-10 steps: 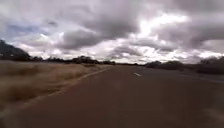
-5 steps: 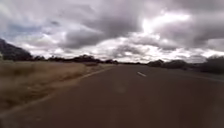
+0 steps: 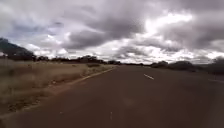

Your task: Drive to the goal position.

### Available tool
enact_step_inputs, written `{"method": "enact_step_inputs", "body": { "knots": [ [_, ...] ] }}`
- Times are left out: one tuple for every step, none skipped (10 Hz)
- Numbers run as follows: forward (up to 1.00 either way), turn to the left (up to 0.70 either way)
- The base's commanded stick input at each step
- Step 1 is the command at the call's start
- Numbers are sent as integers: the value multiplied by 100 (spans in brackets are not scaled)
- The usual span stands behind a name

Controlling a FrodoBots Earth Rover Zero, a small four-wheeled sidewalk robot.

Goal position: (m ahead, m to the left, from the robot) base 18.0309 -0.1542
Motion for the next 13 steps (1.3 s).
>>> {"method": "enact_step_inputs", "body": {
  "knots": [
    [100,4],
    [100,4],
    [100,4],
    [100,4],
    [100,4],
    [100,4],
    [100,4],
    [100,4],
    [100,4],
    [100,4],
    [100,4],
    [100,4],
    [100,4]
  ]
}}
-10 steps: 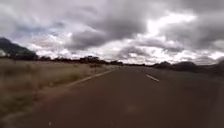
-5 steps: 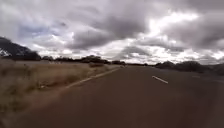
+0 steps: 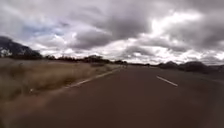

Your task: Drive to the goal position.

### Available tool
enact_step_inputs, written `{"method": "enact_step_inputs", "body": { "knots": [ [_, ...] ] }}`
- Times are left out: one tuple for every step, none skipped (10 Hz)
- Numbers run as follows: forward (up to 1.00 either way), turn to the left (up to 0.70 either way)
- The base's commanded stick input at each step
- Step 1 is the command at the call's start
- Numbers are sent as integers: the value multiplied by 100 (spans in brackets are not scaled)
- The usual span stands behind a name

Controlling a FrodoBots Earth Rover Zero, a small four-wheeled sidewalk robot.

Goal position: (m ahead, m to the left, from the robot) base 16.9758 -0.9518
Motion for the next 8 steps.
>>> {"method": "enact_step_inputs", "body": {
  "knots": [
    [100,4],
    [100,4],
    [100,4],
    [100,4],
    [100,4],
    [100,4],
    [100,4],
    [100,4]
  ]
}}
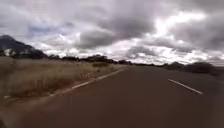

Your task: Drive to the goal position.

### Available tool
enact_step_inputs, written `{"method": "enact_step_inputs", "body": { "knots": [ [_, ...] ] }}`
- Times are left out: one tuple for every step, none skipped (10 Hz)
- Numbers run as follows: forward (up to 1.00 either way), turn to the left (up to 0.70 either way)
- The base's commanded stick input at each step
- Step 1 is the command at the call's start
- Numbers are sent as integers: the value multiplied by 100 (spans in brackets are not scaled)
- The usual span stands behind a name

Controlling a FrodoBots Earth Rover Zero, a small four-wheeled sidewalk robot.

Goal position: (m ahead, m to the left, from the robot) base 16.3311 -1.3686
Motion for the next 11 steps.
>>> {"method": "enact_step_inputs", "body": {
  "knots": [
    [100,4],
    [100,4],
    [100,4],
    [100,-36],
    [100,-36],
    [100,4],
    [100,4],
    [100,-4],
    [100,-25],
    [100,-36],
    [100,-36]
  ]
}}
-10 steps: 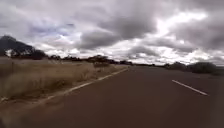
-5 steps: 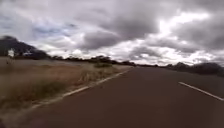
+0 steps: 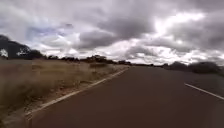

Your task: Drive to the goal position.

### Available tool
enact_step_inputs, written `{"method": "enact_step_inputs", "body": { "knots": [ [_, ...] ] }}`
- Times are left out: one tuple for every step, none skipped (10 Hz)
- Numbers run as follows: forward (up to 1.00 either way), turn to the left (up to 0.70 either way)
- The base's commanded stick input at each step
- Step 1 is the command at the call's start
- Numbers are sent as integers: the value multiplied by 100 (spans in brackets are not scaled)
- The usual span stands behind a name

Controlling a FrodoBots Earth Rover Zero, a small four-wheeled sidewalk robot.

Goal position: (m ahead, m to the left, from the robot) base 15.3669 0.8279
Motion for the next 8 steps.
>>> {"method": "enact_step_inputs", "body": {
  "knots": [
    [100,-36],
    [100,-36],
    [100,-36],
    [100,-36],
    [100,-22],
    [100,-1],
    [100,4],
    [100,4]
  ]
}}
